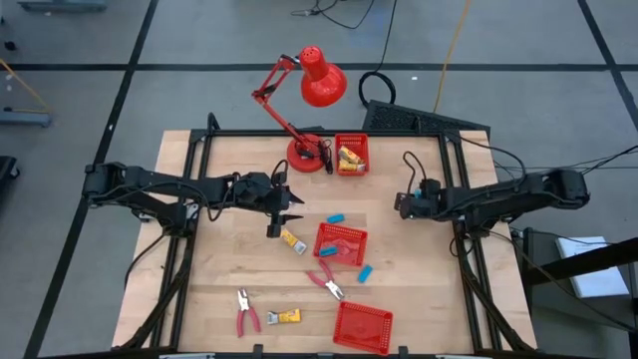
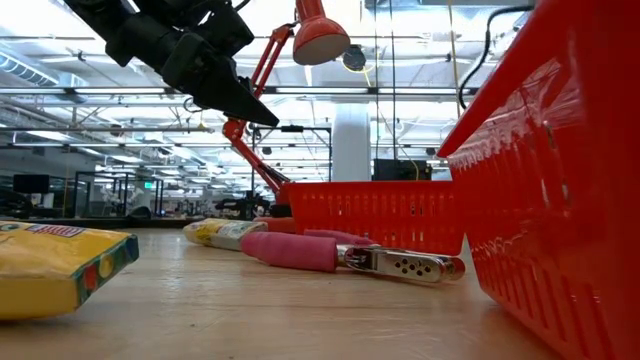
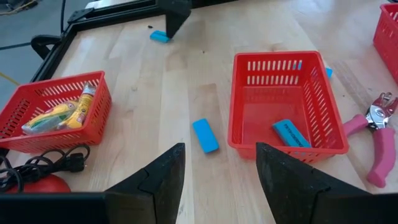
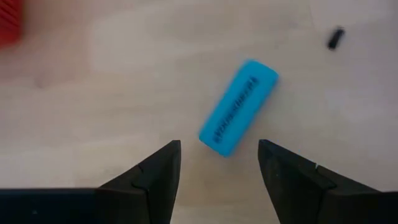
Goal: Pick & Place School Supplies
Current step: Put the blue eraser into the middle red basket
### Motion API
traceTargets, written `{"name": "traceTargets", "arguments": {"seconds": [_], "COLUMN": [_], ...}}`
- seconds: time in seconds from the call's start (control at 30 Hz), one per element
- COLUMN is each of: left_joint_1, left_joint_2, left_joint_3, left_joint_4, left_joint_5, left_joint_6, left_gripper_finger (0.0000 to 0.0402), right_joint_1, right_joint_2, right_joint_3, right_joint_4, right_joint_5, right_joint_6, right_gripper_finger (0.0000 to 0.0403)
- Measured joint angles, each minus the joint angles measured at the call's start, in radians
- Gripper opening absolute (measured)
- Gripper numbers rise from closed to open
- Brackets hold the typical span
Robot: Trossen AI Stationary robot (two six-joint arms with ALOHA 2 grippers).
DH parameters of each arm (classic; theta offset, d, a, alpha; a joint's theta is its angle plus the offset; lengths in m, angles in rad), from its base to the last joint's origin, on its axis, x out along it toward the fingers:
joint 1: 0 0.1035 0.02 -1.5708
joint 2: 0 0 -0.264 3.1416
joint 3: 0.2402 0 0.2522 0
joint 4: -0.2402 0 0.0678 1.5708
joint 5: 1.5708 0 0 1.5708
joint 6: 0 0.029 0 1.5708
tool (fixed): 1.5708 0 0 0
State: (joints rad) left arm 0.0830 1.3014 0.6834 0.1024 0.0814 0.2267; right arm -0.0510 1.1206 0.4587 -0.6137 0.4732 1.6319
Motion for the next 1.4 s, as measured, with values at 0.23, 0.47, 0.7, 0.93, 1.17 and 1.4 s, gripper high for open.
{"name": "traceTargets", "arguments": {"seconds": [0.23,0.47,0.7,0.93,1.17,1.4], "left_joint_1": [0.000,0.000,0.000,-0.015,-0.018,-0.019], "left_joint_2": [0.000,0.000,0.000,0.000,0.000,0.000], "left_joint_3": [0.000,0.000,0.000,0.000,0.000,0.000], "left_joint_4": [0.005,0.006,0.007,0.008,0.008,0.007], "left_joint_5": [0.000,0.027,0.051,0.051,0.052,0.052], "left_joint_6": [0.012,0.024,0.031,0.038,0.042,0.041], "left_gripper_finger": [0.0198,0.0198,0.0198,0.0198,0.0198,0.0198], "right_joint_1": [0.029,-0.026,-0.128,-0.227,-0.276,-0.297], "right_joint_2": [-0.001,-0.001,-0.002,-0.002,0.035,0.109], "right_joint_3": [-0.028,-0.028,-0.027,-0.026,-0.027,-0.027], "right_joint_4": [0.008,0.037,0.050,0.053,0.039,0.027], "right_joint_5": [0.027,0.018,-0.035,-0.097,-0.120,-0.133], "right_joint_6": [0.060,0.005,-0.076,-0.204,-0.286,-0.342], "right_gripper_finger": [0.0209,0.0210,0.0210,0.0209,0.0163,0.0097]}}
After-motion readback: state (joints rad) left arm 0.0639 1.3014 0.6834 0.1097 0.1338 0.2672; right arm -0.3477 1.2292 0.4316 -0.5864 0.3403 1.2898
